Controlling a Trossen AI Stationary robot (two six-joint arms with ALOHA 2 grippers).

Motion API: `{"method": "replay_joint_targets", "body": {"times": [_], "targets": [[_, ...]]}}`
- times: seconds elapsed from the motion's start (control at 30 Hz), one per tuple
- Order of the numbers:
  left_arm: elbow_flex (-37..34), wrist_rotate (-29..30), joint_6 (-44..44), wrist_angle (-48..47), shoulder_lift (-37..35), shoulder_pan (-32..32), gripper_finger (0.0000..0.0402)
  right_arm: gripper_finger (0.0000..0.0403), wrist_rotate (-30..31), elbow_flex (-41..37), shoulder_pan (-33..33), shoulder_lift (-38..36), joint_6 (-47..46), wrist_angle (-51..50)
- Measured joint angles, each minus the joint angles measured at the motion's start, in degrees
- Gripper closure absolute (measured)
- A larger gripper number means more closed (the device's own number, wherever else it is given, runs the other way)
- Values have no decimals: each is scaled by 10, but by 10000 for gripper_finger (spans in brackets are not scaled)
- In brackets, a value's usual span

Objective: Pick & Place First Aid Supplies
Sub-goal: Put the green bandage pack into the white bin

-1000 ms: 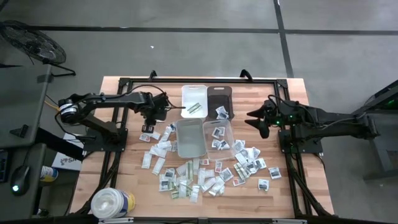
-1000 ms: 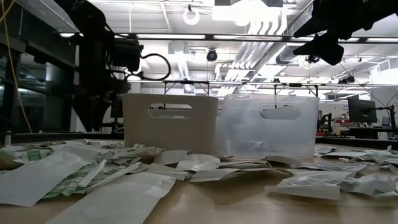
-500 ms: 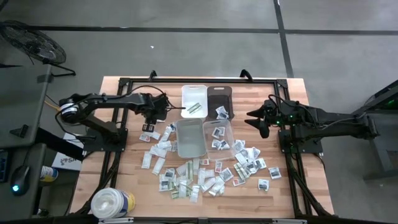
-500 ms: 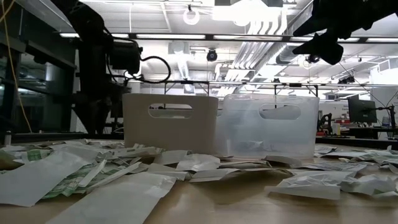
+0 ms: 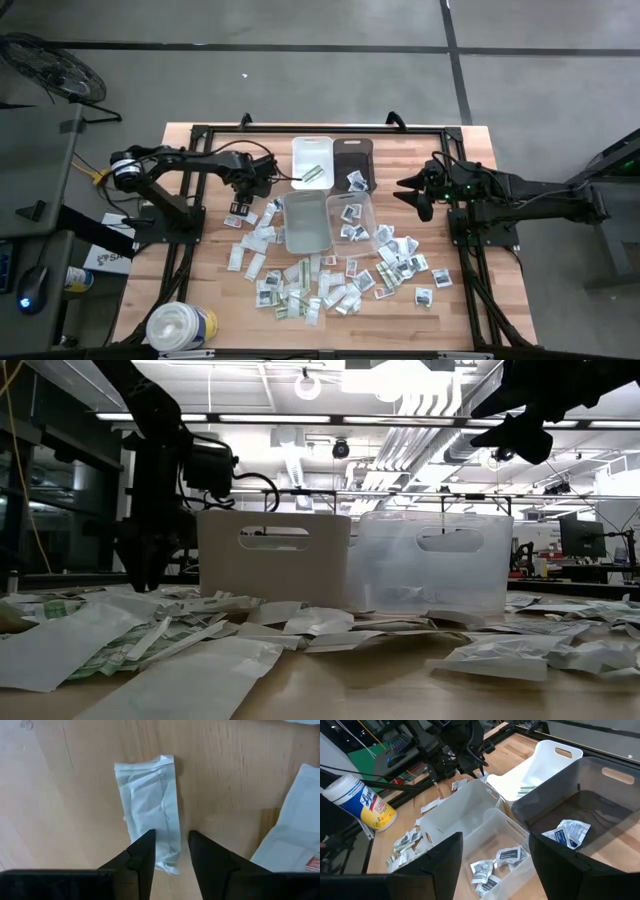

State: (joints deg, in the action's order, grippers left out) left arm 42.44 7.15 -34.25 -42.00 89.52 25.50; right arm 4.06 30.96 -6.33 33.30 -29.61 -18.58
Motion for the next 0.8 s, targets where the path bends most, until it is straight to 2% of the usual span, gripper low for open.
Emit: {"method": "replay_joint_targets", "body": {"times": [0.13, 0.4, 0.6, 0.8], "targets": [[0, 8, 12, -3, 11, 0, 298, 181, 0, 0, 0, 0, -6, 0], [0, 18, 32, 2, 12, 0, 392, 181, 0, 0, 0, 0, -16, 0], [5, 20, 56, -6, 12, 0, 399, 181, 0, 0, 0, 0, -17, 0], [52, 15, 60, -72, -12, 1, 401, 181, 0, 0, 0, 0, -17, 0]]}}
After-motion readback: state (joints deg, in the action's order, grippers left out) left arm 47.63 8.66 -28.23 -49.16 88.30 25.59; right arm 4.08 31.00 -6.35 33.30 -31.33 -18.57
